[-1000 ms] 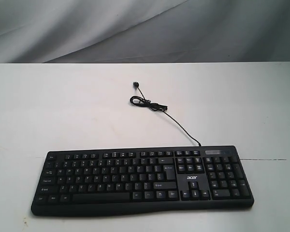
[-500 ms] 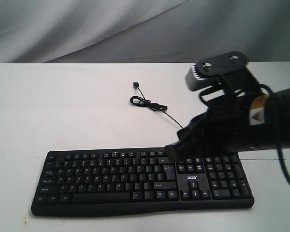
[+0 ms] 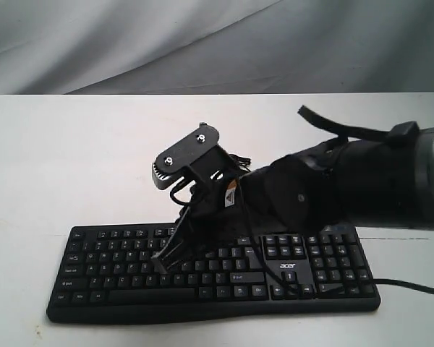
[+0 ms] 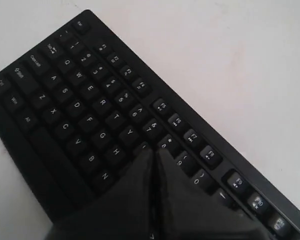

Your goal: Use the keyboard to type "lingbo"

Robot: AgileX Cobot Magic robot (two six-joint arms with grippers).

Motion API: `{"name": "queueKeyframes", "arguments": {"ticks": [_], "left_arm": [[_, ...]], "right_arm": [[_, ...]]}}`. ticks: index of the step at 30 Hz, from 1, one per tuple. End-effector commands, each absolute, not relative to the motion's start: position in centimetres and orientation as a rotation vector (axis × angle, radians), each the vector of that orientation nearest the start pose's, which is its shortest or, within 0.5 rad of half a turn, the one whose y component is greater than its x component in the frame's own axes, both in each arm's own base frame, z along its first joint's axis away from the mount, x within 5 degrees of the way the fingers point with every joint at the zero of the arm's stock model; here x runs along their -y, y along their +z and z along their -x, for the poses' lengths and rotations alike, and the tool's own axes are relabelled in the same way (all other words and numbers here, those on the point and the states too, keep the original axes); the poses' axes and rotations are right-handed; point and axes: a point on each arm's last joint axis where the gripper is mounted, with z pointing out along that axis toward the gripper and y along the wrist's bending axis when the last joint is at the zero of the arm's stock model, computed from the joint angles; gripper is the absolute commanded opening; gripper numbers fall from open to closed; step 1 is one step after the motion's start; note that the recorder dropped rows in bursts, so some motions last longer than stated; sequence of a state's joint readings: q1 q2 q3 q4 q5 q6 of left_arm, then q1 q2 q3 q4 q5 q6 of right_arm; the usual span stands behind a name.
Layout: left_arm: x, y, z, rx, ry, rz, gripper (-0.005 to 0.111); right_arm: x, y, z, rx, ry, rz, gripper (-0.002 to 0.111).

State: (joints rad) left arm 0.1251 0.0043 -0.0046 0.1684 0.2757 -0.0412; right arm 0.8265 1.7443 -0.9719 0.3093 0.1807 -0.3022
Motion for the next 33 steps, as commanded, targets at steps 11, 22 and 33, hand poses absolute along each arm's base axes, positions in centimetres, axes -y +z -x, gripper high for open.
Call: {"name": "queueKeyframes", "arguments": {"ticks": [11, 22, 33], "left_arm": [[-1.0, 18.9, -5.4, -1.750, 0.208, 0.034, 0.000], [-1.0, 18.9, -5.4, -1.750, 0.208, 0.034, 0.000], [-1.0, 18.9, -5.4, -1.750, 0.208, 0.034, 0.000]], "right_arm": [[-25.0, 14.5, -20.7, -2.069, 0.351, 1.054, 0.000], [-25.6, 12.2, -21.3, -1.995, 0.311, 1.111, 0.000], [-25.6, 12.0, -21.2, -2.009, 0.307, 1.119, 0.000]]}}
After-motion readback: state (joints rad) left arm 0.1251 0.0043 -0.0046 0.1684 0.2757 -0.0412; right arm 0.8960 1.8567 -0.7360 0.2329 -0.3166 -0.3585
